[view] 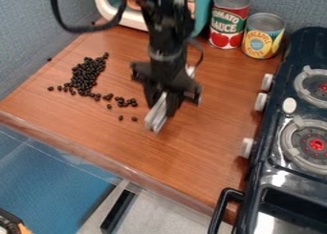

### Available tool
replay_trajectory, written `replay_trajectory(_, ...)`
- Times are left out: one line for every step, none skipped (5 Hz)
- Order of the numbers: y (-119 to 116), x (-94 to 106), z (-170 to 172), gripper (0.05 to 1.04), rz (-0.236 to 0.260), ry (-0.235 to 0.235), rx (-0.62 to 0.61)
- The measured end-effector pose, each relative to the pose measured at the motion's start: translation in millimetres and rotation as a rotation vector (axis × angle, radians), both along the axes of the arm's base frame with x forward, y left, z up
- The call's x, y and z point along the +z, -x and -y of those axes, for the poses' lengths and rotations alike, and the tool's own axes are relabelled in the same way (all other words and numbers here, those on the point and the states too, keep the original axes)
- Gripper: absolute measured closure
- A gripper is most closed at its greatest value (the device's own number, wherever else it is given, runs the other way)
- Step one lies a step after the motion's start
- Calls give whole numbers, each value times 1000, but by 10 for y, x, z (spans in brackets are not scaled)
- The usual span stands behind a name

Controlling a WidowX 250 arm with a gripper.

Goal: Sweep into pile

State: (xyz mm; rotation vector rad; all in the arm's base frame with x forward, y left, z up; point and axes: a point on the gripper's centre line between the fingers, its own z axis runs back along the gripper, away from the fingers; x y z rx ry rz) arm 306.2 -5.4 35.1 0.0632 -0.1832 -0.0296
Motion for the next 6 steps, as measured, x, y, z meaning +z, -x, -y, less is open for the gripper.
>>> replay_trajectory(123,-125,-25,712,-1,-16,-12)
replay_trajectory(213,-189,-94,712,13,-27,-9)
replay_trajectory(256,-176,-151,712,57,-30,-20)
replay_trajectory(279,-196,-345,712,64,-43,-25)
replay_trajectory(254,-204,-588,712,56,-50,-9)
replay_trajectory(165,-211,-782,712,7,-83,-11)
